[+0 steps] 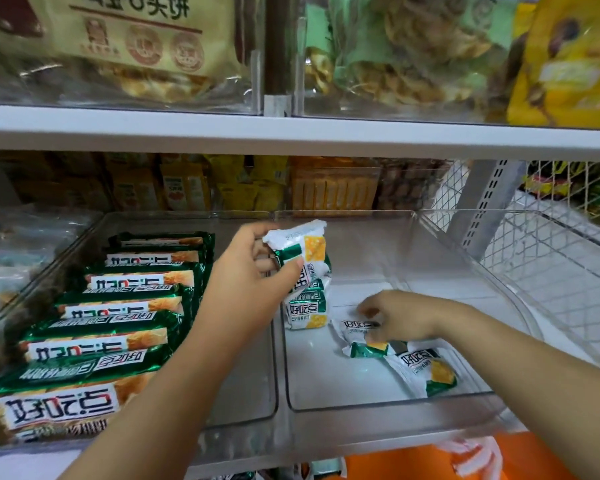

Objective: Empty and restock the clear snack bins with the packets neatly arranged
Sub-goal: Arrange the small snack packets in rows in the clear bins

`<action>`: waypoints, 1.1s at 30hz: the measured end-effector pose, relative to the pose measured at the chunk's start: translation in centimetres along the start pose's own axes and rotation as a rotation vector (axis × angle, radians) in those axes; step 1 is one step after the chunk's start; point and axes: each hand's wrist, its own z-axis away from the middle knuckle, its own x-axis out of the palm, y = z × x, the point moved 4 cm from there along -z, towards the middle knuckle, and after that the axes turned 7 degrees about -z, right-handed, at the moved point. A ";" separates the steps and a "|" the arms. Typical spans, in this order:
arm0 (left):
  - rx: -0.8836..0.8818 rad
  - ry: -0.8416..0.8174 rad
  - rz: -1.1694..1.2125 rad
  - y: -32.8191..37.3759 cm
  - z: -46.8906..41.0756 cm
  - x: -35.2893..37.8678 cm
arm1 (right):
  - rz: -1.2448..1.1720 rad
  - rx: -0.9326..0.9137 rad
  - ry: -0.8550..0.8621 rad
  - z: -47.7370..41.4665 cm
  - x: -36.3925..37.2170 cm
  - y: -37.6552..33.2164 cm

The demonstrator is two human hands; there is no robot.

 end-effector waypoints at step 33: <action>-0.051 0.012 0.283 -0.4 -0.4 -0.5 | 0.061 0.071 0.014 2.7 -2.7 1.0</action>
